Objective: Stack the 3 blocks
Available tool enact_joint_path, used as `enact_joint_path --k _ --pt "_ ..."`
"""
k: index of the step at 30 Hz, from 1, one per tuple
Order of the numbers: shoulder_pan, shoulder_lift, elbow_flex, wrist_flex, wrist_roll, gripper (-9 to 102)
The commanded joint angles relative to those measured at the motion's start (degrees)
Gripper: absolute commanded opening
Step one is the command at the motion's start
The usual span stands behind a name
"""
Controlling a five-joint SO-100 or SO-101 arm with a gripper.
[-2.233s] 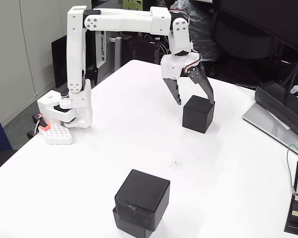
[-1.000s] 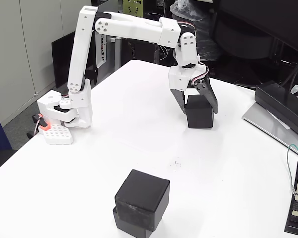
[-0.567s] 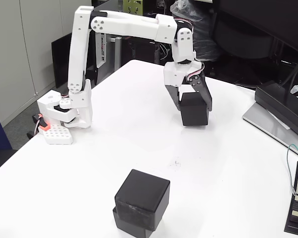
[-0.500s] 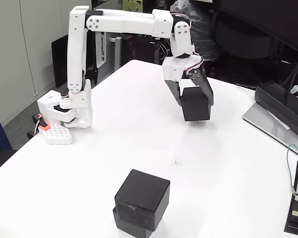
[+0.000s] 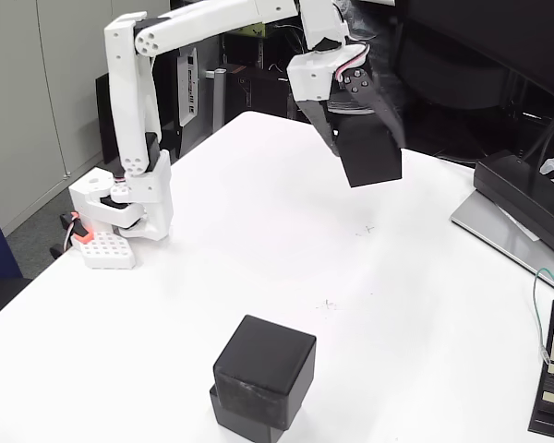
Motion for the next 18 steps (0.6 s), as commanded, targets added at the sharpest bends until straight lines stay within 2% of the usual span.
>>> enact_joint_path --k 1,11,18 --pt "4.92 2.81 -5.45 0.70 -4.04 -1" --pt "20.48 2.90 -6.42 0.62 -15.91 -1" --pt "30.41 2.90 -6.42 0.62 -20.74 -1"
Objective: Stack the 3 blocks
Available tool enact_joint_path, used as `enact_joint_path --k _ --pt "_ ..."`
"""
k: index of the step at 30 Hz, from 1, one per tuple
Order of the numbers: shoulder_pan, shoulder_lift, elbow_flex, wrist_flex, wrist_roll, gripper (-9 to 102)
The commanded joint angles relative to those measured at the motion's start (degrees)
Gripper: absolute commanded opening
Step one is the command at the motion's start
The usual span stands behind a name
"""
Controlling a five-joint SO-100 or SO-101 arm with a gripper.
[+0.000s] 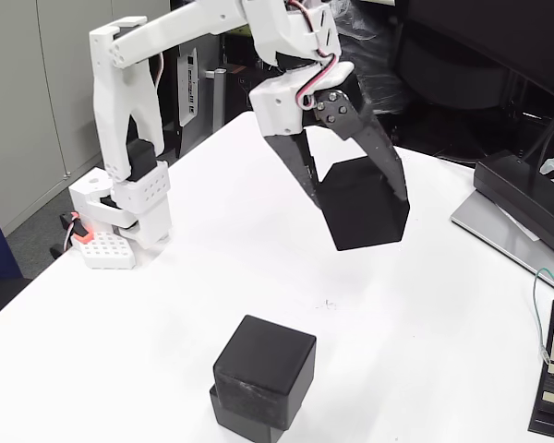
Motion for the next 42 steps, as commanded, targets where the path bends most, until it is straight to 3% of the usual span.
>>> enact_joint_path --k 1,27,42 --pt "4.83 2.99 -2.64 0.18 -2.55 -1" --pt "30.32 9.49 -1.49 0.18 -7.56 -1" --pt "26.81 9.40 6.50 -0.09 -7.12 -1"
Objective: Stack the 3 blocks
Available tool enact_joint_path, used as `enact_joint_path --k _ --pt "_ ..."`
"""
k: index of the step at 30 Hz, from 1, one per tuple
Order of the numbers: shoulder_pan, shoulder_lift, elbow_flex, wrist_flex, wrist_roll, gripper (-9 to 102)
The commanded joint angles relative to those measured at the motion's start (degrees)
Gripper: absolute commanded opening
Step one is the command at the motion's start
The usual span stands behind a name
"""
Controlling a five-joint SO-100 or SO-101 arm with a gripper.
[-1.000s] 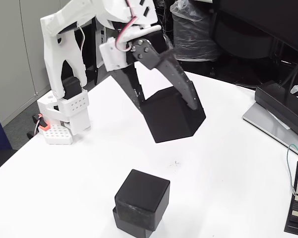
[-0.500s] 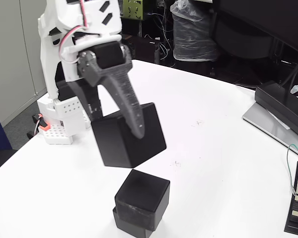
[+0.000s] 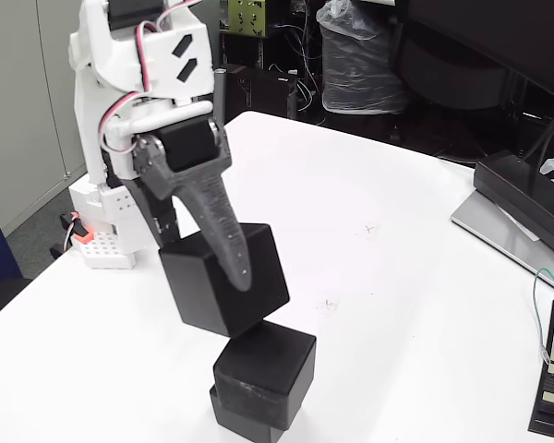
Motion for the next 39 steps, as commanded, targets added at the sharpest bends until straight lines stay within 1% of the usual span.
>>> enact_joint_path --k 1,7,13,15,19,27,39 --pt "-1.76 1.76 -0.09 -0.09 0.00 -1" --pt "-3.52 1.76 -0.26 -0.35 -0.18 -1" --pt "-3.34 1.76 0.44 -6.42 0.18 -1" --pt "-3.25 1.76 0.62 -7.03 0.18 -1" --pt "-3.16 1.41 0.70 -7.56 0.18 -1" --pt "-3.08 -6.24 -0.18 -7.73 0.18 -1" --pt "-2.90 -6.15 -0.26 -7.73 0.18 -1"
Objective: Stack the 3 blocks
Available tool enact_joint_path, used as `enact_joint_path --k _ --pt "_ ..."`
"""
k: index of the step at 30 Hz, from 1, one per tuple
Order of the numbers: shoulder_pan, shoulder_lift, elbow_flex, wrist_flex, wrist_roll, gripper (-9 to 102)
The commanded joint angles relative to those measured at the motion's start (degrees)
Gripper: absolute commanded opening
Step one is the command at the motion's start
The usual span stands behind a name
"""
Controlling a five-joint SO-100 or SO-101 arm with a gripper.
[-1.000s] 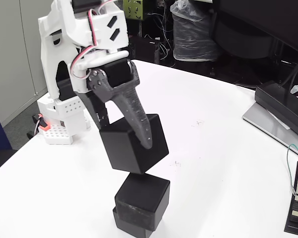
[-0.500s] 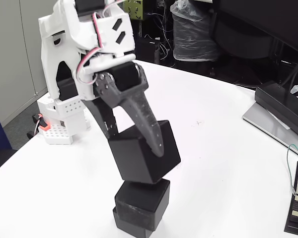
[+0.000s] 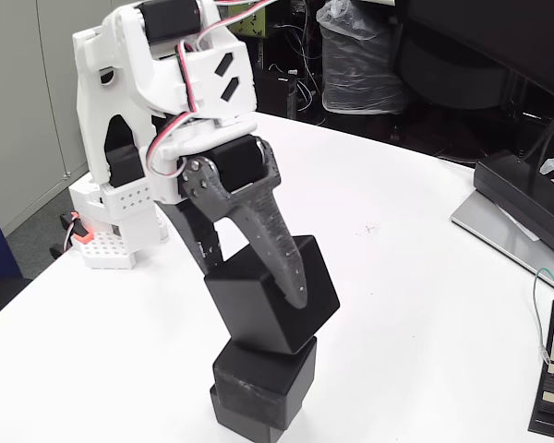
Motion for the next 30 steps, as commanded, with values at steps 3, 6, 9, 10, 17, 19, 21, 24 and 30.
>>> enact_joint_path --k 3,6,9,10,17,19,21,24,30 --pt "1.05 -0.26 -0.62 -0.09 0.18 -1" --pt "3.25 -0.26 -1.93 -0.09 0.18 -1" --pt "4.66 -0.26 -4.57 0.35 0.18 -1" --pt "5.01 -0.26 -5.27 0.53 0.18 -1" --pt "5.62 -0.35 -5.80 0.53 0.18 -1" --pt "5.62 -0.35 -5.80 0.53 0.18 -1" --pt "5.62 -0.35 -5.80 0.53 0.18 -1" --pt "5.62 -0.62 -5.71 0.53 0.18 -1" --pt "5.62 -0.88 -5.62 0.53 0.18 0"
